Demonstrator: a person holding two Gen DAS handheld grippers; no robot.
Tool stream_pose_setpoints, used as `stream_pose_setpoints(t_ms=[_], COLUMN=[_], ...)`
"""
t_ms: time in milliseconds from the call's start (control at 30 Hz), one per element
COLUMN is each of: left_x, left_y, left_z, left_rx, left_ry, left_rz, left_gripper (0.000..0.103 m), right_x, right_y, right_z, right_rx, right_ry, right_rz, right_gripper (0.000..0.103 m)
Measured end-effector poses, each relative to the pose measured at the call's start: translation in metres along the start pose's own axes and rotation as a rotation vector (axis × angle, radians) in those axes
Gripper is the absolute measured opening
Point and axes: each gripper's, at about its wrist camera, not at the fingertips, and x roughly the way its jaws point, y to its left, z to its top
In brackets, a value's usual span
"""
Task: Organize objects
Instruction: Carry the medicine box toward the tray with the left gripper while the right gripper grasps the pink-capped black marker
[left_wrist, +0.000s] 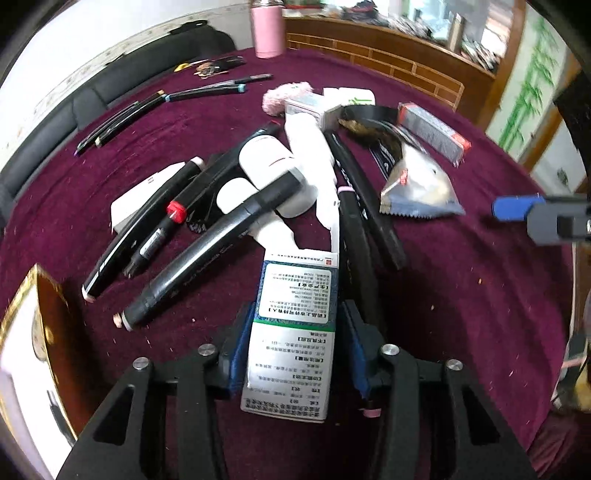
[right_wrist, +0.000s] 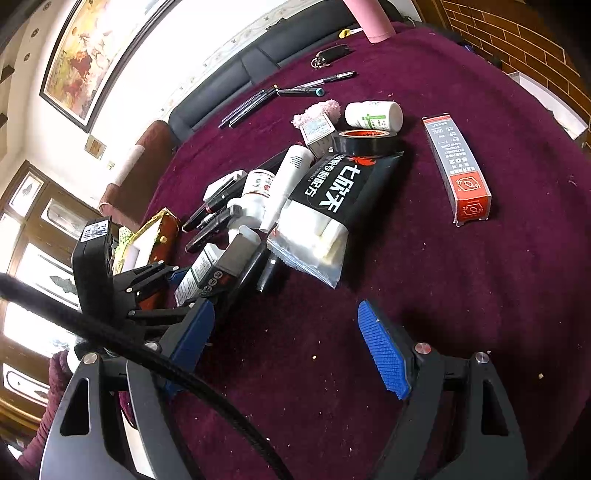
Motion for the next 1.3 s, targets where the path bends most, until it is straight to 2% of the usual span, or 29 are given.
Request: stream_pose_setpoints(t_ms=[200,367,500,667,733,800,900,1067,1167,1300], left_x=[-0.045,-0.092,-0.122,-0.143,-0.147,-0.15,-0.155,-0.157,-0.154,-0.155], left_y=[0.013,0.018,0.025,0.039,0.044,0.049,0.054,0.06,0.064,0.069], left_z=[-0.027,-0.06,-0.091,-0.13,-0.141,-0.151,-0.163,-0.175,-0.18,-0.187], left_rx=[-0.165,-0.258,-0.335,-0.427,-0.452,-0.468,-0.485,-0.501,-0.516,-0.528], left_ry=[-0.131,-0.233,-0.31,-0.364,-0.374,-0.383,-0.398,-0.415,-0.417,-0.423], left_rz=[-0.08,-0.091,-0.094,-0.086,-0.086,-0.087,-0.082,-0.075,-0.088,-0.094], left_gripper=[0.029,0.029,0.029,0.029,0.029,0.03,0.03,0.03,0.03,0.03], right_x=[-0.003,0.004,0.017,0.049,0.062,0.075,0.096,0.113,0.116,0.107], right_y=[0.007,0.018,0.036,0.07,0.08,0.087,0.094,0.102,0.101,0.092], right_z=[-0.002,0.0,-0.002,-0.01,-0.011,-0.012,-0.015,-0.012,-0.011,-0.012], right_rx=[-0.02,-0.022,-0.036,-0.083,-0.1,-0.117,-0.136,-0.197,-0.238,-0.235], right_ry=[0.004,0.014,0.057,0.109,0.117,0.123,0.143,0.087,0.068,0.08], right_rz=[-0.019,-0.024,0.02,-0.006,-0.041,-0.106,-0.208,-0.376,-0.412,-0.368], right_gripper=[0.082,0.082,0.082,0.082,0.077,0.064,0.05,0.041,0.034,0.025])
